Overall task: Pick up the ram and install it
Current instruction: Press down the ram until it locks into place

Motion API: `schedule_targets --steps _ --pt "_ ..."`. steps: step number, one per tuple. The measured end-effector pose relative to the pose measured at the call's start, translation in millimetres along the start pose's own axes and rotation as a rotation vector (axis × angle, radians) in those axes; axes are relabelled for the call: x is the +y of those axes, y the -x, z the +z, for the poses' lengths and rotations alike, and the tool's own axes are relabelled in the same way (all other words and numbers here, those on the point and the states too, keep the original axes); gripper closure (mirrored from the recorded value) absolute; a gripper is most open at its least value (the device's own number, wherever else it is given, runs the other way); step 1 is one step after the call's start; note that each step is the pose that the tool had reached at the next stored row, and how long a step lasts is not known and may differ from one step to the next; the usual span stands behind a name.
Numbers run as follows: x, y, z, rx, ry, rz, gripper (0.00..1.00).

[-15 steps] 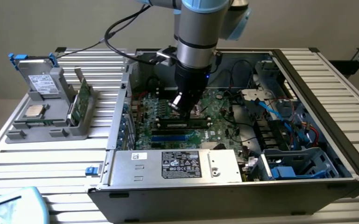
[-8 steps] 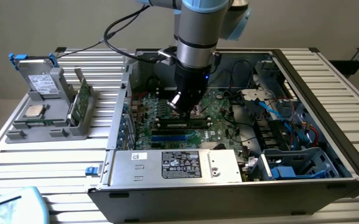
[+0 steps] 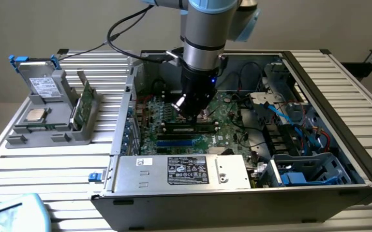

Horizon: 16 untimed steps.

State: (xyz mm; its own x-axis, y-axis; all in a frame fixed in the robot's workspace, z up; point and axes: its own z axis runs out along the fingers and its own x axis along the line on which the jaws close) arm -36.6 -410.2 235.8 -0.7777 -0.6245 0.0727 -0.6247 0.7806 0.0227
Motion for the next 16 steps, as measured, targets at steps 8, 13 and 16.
schedule_targets --steps 8,13,16 --pt "0.0 0.0 0.0 -0.0032 0.0073 0.108 0.89" --pt "0.0 0.0 0.0 -0.0049 0.0124 0.180 0.89" --pt "0.0 0.0 0.0 -0.0059 0.0156 0.224 0.89"
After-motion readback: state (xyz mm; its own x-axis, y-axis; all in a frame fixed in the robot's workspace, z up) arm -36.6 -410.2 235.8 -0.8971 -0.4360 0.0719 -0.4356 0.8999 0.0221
